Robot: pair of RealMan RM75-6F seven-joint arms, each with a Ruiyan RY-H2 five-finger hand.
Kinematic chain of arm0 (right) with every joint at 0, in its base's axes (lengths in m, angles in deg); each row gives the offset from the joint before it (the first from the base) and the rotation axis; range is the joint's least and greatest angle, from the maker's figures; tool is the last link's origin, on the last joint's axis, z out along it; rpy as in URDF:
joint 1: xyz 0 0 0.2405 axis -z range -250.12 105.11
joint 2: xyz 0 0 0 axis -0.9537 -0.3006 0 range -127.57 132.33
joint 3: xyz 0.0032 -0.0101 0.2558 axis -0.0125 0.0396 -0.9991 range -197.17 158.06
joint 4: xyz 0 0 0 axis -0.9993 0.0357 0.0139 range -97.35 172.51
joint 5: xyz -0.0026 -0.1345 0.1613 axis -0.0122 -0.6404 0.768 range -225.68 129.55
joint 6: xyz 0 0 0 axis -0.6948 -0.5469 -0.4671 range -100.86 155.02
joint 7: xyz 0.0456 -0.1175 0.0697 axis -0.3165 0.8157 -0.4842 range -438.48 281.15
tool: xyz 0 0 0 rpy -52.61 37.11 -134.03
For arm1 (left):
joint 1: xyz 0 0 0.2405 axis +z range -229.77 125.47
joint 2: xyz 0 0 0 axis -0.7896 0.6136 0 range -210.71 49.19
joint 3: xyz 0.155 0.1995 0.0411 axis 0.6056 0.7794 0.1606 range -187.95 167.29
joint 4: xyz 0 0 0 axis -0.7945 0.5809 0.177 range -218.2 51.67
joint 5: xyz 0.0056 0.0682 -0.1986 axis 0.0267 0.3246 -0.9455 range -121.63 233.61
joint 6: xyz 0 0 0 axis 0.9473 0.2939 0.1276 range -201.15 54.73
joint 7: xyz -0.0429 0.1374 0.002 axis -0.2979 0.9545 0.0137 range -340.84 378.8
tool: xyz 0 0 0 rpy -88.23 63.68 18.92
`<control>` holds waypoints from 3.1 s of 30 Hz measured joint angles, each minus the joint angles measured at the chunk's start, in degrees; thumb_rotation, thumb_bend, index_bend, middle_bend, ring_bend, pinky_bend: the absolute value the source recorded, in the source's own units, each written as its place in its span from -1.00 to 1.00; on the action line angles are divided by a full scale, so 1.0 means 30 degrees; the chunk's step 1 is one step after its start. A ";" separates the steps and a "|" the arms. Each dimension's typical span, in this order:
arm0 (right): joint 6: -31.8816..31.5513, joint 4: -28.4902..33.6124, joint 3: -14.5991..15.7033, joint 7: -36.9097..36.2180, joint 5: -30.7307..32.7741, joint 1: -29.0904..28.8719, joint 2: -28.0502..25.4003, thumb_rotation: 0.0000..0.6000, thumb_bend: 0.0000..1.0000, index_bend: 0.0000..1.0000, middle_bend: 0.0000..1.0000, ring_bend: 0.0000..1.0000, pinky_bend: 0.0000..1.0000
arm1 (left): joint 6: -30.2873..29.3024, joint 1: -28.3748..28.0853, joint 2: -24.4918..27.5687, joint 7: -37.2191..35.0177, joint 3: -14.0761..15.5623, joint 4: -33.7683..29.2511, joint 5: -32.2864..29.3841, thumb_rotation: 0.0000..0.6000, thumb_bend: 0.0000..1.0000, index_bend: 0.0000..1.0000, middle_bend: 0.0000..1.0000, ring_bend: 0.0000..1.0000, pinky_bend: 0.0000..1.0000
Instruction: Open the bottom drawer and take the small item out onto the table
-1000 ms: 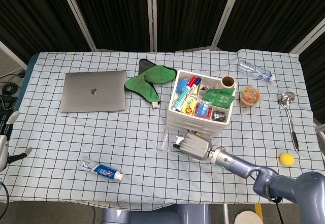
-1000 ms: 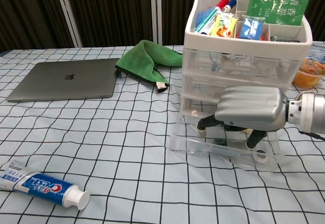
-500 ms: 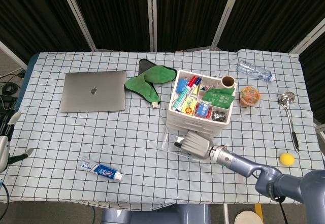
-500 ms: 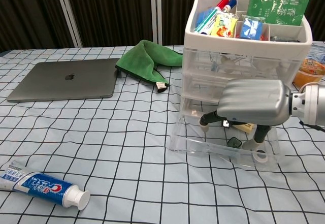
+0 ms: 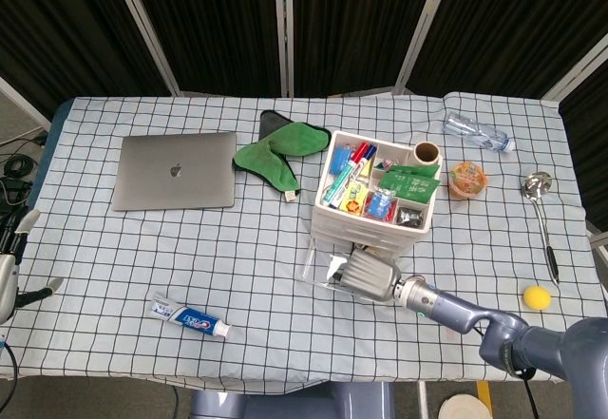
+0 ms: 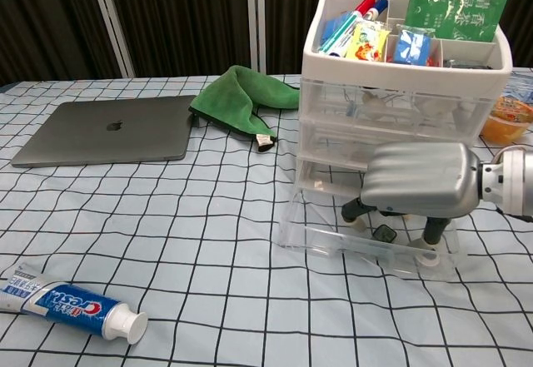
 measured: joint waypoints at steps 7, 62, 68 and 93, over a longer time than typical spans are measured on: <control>-0.0155 -0.0071 0.0088 0.0058 -0.0111 0.0081 0.0204 1.00 -1.00 0.17 1.00 1.00 0.68 | -0.0094 0.0045 0.0044 -0.0098 0.0010 -0.0032 0.0066 1.00 -0.94 -1.00 -1.00 -1.00 -1.00; 0.0171 0.0577 -0.0507 0.1489 0.0739 0.0351 0.0355 1.00 -1.00 0.05 1.00 1.00 0.66 | -0.0387 0.0209 0.0264 -0.0502 0.0103 -0.0217 0.0412 1.00 -0.94 -1.00 -1.00 -1.00 -1.00; 0.0602 0.0540 -0.0406 0.1905 0.0819 0.0359 0.0569 1.00 -0.98 0.13 1.00 1.00 0.66 | -0.0373 0.0206 0.0265 -0.0535 0.0104 -0.0226 0.0417 1.00 -0.94 -1.00 -1.00 -1.00 -1.00; -0.0109 0.0096 -0.0214 0.1553 0.0272 0.0418 0.0996 1.00 -0.35 0.37 1.00 1.00 0.66 | -0.0374 0.0234 0.0367 -0.0880 0.0120 -0.0248 0.0483 1.00 -0.94 -1.00 -1.00 -1.00 -1.00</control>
